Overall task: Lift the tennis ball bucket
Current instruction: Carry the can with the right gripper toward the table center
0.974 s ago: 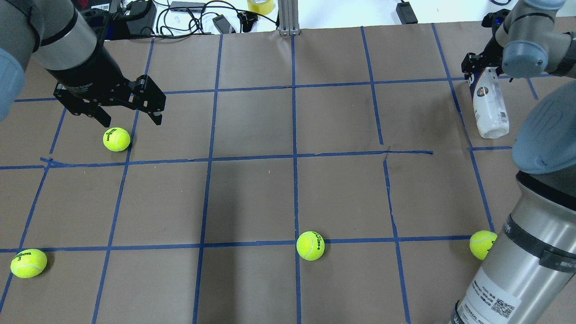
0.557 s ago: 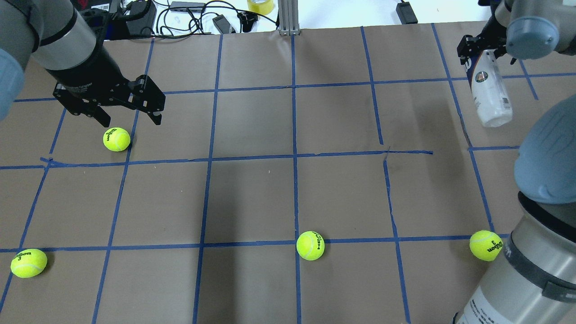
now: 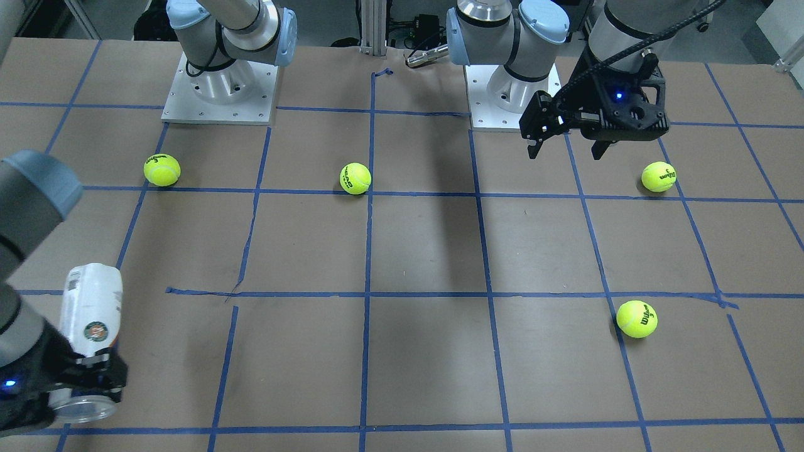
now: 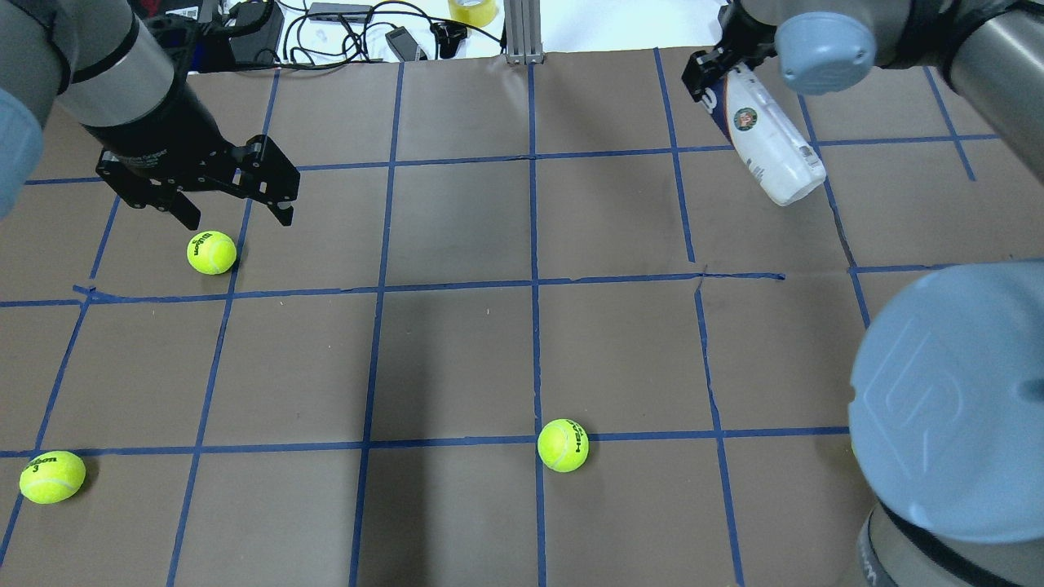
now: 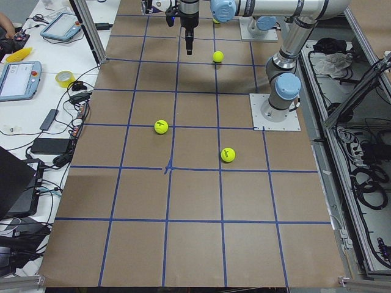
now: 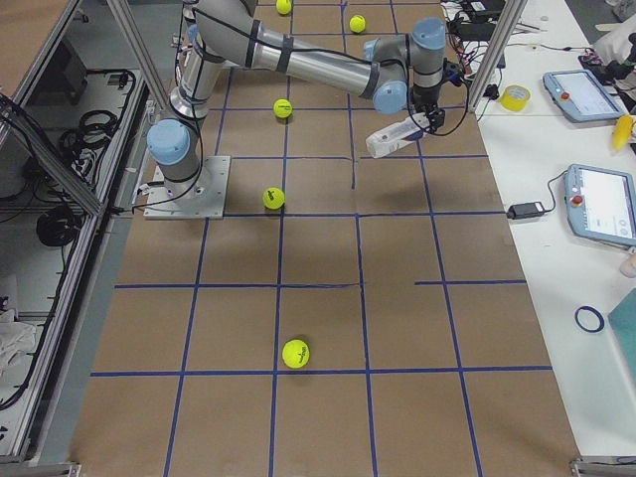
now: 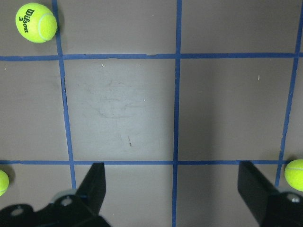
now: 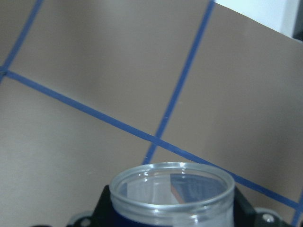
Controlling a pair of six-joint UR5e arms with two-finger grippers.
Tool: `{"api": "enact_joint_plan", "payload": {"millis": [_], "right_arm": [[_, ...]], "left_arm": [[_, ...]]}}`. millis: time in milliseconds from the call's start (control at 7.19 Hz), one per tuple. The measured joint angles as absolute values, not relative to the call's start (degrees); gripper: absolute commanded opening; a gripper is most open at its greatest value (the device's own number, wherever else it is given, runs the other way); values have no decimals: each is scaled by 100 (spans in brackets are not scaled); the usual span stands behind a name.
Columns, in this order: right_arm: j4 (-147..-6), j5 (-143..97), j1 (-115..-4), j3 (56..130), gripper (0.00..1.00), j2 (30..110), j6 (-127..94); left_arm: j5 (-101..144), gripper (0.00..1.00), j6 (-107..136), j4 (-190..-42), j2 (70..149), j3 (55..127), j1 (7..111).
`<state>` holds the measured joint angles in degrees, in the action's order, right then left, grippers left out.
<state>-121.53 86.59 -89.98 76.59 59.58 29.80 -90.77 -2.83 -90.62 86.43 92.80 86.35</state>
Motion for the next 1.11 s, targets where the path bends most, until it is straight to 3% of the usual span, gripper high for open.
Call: {"api": "enact_joint_plan", "payload": {"millis": [557, 1113], "right_arm": [[-12978, 8687, -10958, 8077, 55, 5790, 3893], [-13758, 8685, -11749, 8465, 58, 5513, 5040]], "left_arm": [[-9086, 100, -576, -9049, 8631, 9219, 8523], [-9079, 100, -649, -9047, 8617, 9205, 8432]]}}
